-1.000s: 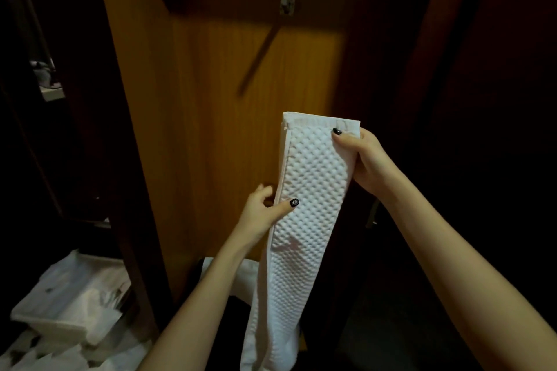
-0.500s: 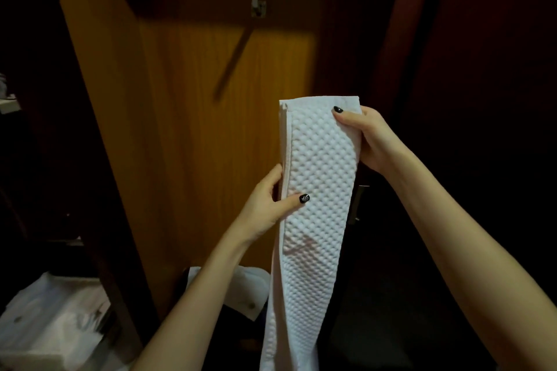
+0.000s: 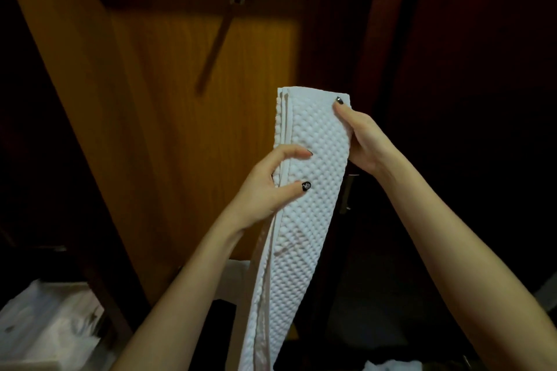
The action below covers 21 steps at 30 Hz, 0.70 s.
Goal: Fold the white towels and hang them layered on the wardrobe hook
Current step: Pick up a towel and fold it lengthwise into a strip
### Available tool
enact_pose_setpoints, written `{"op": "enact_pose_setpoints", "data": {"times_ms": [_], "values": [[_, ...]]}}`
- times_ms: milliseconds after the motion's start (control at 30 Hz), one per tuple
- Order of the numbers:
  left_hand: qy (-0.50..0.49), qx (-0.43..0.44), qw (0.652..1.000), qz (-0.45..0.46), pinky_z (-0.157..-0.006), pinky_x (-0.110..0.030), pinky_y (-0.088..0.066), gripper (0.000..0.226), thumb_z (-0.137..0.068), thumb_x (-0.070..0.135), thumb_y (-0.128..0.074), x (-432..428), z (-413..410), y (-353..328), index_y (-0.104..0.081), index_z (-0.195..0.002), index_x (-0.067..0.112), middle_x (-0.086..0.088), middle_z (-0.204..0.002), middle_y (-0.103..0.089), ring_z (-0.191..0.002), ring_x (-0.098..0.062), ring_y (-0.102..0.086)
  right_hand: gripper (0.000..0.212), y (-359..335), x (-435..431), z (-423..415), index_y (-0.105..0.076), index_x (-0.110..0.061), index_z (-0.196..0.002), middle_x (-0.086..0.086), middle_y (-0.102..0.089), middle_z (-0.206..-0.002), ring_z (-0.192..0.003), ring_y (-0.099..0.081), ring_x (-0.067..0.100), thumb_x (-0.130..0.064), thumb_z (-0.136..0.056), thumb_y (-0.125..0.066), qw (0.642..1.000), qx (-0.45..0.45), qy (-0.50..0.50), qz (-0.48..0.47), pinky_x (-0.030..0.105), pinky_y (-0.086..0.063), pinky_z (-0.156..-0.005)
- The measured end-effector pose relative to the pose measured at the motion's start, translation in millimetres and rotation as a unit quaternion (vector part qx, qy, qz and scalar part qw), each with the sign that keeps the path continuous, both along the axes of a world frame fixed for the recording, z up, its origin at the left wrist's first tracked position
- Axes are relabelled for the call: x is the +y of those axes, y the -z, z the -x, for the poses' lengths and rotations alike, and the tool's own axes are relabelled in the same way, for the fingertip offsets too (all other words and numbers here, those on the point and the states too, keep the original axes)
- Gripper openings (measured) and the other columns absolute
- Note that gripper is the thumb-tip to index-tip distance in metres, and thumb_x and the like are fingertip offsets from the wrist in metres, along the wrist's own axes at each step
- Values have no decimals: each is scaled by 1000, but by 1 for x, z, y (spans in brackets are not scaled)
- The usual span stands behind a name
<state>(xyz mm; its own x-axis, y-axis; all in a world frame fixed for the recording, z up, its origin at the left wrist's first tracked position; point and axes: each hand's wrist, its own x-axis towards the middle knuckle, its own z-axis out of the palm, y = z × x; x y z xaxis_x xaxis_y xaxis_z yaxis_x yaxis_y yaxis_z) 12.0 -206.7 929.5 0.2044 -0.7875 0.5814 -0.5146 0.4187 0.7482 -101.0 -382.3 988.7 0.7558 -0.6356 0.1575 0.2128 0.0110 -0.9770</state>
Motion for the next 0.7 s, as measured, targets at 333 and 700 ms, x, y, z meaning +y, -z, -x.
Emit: {"op": "enact_pose_setpoints", "data": {"times_ms": [333,700], "values": [[-74,20,996,40,-104,-13,-34,41,-80,15,-71,4,-36,-10,-54,-115,29,18,-123,-53,-120,11,-47,37,95,49,-2,-64,-17,-121,2,-70,-122,-113,-66,21,-32,-87,-67,998,-15,-67,-8,33,-55,-88],[-312,130,936,98,-82,-29,-49,30,-85,19,-74,-3,-34,61,-53,-105,28,11,-104,-59,-97,-18,-59,20,66,50,-36,-59,-17,-118,-22,-72,-87,-84,-69,-4,-17,-98,-59,990,-74,34,111,13,-51,-67]]}}
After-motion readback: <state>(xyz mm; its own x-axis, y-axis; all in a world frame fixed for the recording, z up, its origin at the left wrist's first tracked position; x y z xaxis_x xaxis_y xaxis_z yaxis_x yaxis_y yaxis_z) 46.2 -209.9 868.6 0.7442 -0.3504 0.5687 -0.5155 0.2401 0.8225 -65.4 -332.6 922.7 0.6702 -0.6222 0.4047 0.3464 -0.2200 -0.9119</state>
